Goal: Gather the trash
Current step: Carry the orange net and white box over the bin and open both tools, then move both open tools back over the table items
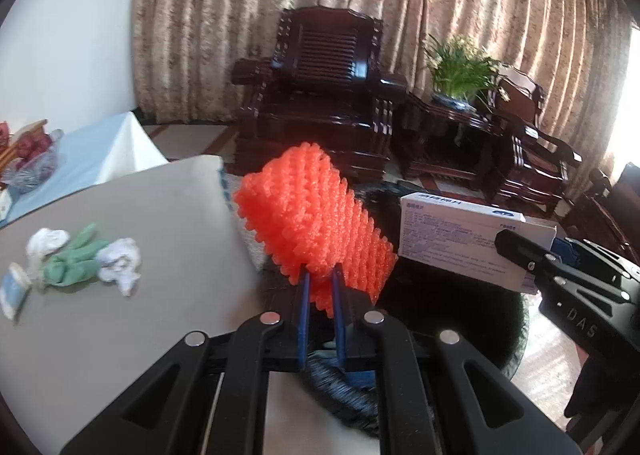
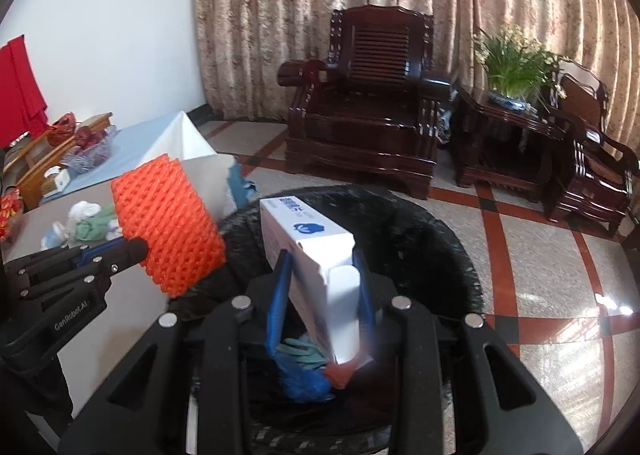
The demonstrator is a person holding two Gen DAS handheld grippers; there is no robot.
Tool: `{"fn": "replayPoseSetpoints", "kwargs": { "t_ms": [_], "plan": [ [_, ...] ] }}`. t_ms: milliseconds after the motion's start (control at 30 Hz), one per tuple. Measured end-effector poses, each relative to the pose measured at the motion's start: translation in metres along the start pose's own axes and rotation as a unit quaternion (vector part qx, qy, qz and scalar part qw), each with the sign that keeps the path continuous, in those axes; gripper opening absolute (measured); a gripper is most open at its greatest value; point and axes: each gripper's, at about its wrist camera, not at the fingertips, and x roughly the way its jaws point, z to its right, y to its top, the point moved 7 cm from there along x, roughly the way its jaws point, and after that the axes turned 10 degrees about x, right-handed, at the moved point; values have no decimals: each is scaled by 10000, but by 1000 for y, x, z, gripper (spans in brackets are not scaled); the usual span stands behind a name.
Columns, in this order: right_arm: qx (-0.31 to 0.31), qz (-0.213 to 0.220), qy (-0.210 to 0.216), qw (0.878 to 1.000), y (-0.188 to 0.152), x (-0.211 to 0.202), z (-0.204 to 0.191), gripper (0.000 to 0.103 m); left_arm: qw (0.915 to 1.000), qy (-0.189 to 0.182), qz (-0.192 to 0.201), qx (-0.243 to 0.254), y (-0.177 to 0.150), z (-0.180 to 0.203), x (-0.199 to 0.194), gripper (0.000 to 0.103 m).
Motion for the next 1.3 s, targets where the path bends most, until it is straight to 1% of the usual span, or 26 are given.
{"fn": "replayPoseSetpoints", "kwargs": {
  "t_ms": [267,333,367,400,433,467,500,533,567,600,633,700,767,900,1033,1267,1300],
  "plan": [
    [85,-180,-261,9995,-7,28,33,31,9996,-234,-114,144,10,32,41,11],
    [66,-200,-342,9992,-10,34,37,33,9992,-327,-166,127,12,34,47,14],
    [55,-191,-413,9989,-11,36,39,36,9991,-369,-192,94,12,34,50,20],
    [46,-183,-471,9987,-11,36,41,53,9989,-407,-205,73,11,34,51,32],
    [36,-134,-602,9981,-13,37,44,62,9988,-428,-231,39,11,31,51,40],
    [22,-72,-653,9978,-13,36,46,70,9989,-404,-225,23,10,29,51,52],
    [-3,-4,-702,9975,-13,35,46,75,9990,-396,-188,3,10,25,49,58],
    [-31,29,-741,9972,-14,34,46,79,9990,-403,-177,-12,9,23,48,60],
    [-35,47,-762,9971,-14,34,45,88,9991,-395,-179,-29,9,19,47,64],
    [-8,86,-782,9969,-14,33,44,90,9992,-358,-174,-64,7,14,45,68],
    [24,93,-770,9970,-14,33,45,91,9993,-331,-159,-96,6,9,42,70],
    [101,44,-697,9975,-14,33,42,94,9995,-239,-124,-159,3,-2,36,77],
    [121,35,-622,9980,-15,32,33,95,9996,-54,-82,-259,-2,-20,27,81],
    [53,53,-461,9989,-14,27,8,96,9982,251,-31,-546,-11,-56,8,84],
    [-21,49,-176,9998,-13,23,-27,97,9954,612,35,-732,-21,-94,-16,85],
    [-276,61,339,9990,-6,22,-101,98,9858,1267,186,-1082,-44,-171,-67,87],
    [-304,51,409,9987,-6,23,-112,98,9848,1327,192,-1104,-45,-177,-69,88]
  ]
}}
